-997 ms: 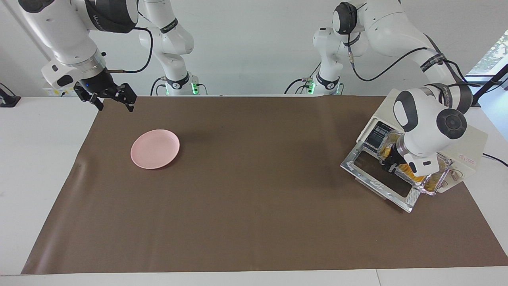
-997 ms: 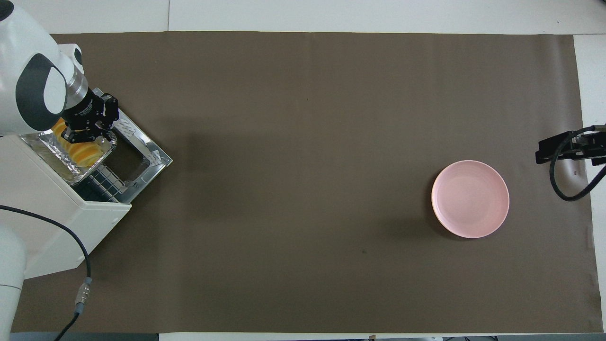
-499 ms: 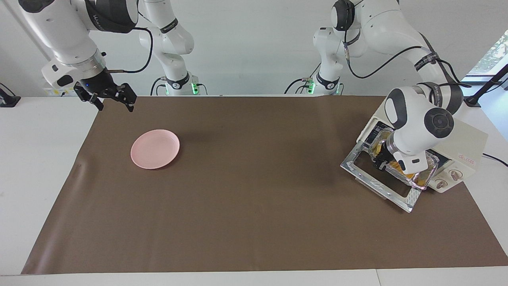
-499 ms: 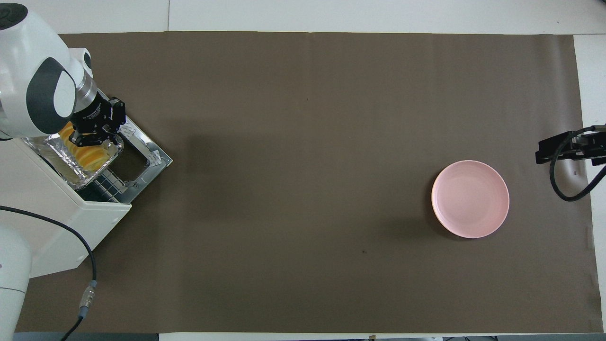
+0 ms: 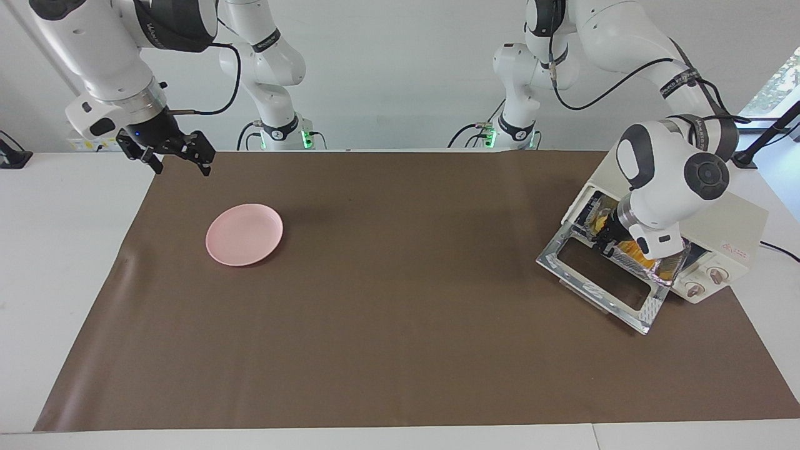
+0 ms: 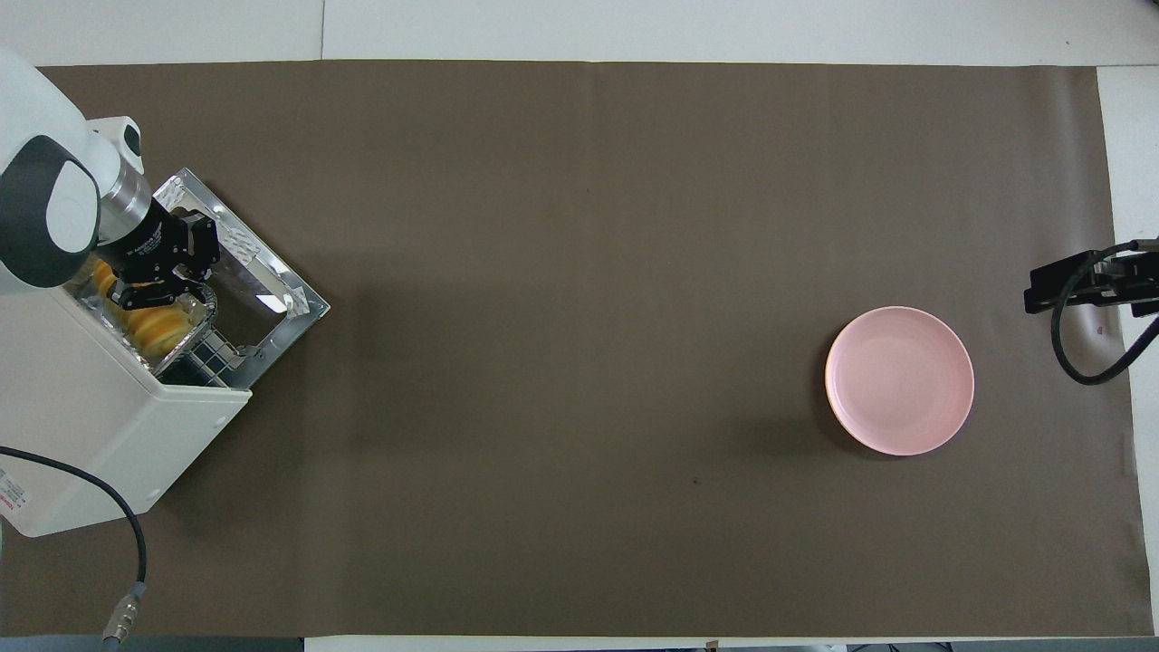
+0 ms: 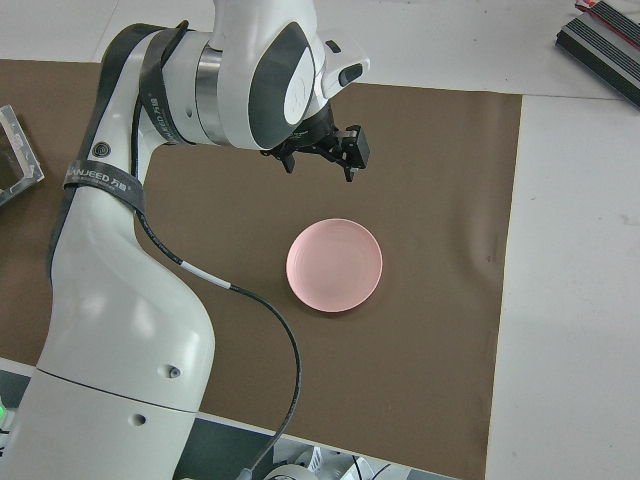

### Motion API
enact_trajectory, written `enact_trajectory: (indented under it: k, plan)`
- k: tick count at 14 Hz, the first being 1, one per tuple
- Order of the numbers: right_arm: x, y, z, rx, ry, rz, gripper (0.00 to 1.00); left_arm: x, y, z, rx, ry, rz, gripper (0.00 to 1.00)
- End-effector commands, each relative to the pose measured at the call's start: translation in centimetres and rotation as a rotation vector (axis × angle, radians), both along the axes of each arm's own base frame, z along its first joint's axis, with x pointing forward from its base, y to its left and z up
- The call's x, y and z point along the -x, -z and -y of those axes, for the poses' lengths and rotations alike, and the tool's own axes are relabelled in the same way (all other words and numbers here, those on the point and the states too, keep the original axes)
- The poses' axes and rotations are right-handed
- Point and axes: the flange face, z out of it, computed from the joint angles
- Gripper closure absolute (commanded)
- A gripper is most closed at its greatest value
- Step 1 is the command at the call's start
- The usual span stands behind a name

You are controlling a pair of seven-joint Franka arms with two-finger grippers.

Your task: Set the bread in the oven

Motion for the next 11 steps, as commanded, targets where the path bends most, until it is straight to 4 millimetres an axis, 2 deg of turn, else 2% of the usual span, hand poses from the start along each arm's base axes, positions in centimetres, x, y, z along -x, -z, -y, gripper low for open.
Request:
enact_trajectory:
  k: [1,11]
  plan:
    - [0.3,-0.2,0.0,-0.01,0.011,-0.008,0.0,1.0,-0.2,-0.5,0.008,-0.004,0.004,1.0]
    - [0.3,-0.2,0.0,-0.01,0.011,-0.008,0.0,1.4,0.9,-3.0,-0.028,-0.01,0.029,1.0]
